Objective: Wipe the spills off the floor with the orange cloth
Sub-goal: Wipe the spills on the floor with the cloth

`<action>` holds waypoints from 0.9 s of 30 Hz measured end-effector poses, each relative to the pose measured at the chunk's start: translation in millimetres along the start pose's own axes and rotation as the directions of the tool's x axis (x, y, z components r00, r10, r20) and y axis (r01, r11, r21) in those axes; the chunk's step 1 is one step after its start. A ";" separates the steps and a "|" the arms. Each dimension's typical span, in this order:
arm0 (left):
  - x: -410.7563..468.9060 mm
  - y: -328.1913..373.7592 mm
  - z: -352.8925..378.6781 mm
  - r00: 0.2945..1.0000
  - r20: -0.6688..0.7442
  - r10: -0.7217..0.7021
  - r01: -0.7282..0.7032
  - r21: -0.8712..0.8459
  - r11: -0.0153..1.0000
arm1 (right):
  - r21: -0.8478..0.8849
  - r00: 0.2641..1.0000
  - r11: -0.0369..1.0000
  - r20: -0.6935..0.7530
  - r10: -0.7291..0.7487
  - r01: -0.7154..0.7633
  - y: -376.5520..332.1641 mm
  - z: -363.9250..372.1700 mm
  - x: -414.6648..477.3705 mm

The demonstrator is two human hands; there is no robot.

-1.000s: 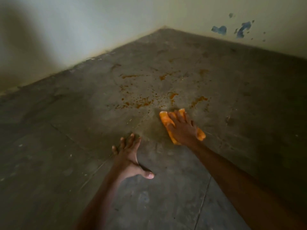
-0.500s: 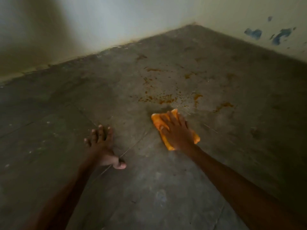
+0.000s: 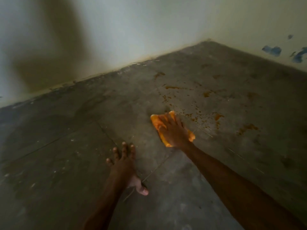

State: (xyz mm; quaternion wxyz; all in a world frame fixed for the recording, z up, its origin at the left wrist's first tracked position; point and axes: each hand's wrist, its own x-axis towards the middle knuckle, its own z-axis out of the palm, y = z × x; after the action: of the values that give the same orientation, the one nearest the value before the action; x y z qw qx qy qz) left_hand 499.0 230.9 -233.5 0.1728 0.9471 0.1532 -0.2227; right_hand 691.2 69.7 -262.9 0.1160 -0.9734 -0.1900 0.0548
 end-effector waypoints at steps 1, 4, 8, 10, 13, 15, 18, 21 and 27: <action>1.3 1.6 -0.9 1.000 0.012 -0.010 0.009 0.012 1.000 | 0.023 0.997 0.997 -0.002 0.078 -0.077 -9.9 -4.0 30.2; 4.6 6.6 0.2 0.999 0.025 -0.023 0.023 0.012 1.000 | 0.026 1.000 1.000 -0.016 0.018 -0.017 -67.9 5.7 65.6; 2.6 6.7 -3.3 0.999 0.034 -0.025 0.025 0.004 1.000 | -0.004 0.961 0.962 -0.028 -0.275 0.275 -74.9 26.8 -0.8; 1.9 8.7 -4.6 0.999 0.031 -0.038 0.037 0.009 0.999 | -0.018 0.980 0.980 -0.029 -0.199 0.199 -54.5 16.1 10.7; 1.0 13.8 -5.5 0.997 0.048 -0.065 0.064 0.005 0.998 | 0.040 0.999 0.999 0.049 0.007 -0.009 -64.7 -3.8 82.4; 1.8 15.2 -4.7 0.996 0.048 -0.077 0.076 0.029 0.997 | 0.060 0.996 0.998 0.093 0.016 -0.021 -95.0 -3.5 104.0; 2.7 15.9 -5.3 0.996 0.040 -0.083 0.082 0.033 0.996 | -0.028 0.972 0.973 0.065 -0.227 0.229 -126.4 18.6 65.3; 1.2 17.3 -6.1 0.995 0.030 -0.092 0.091 0.030 0.995 | -0.014 0.957 0.958 0.049 -0.287 0.288 -94.5 19.6 13.8; -2.5 21.7 -9.5 0.993 0.024 -0.114 0.113 0.021 0.993 | -0.076 0.979 0.976 0.008 -0.206 0.206 -39.6 21.4 -99.0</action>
State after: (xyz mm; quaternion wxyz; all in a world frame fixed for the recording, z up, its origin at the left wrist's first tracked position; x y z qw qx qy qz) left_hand 508.3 214.7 -218.7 0.1526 0.9356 0.2025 -0.2456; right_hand 582.6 71.9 -267.5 0.0836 -0.9522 -0.2917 0.0350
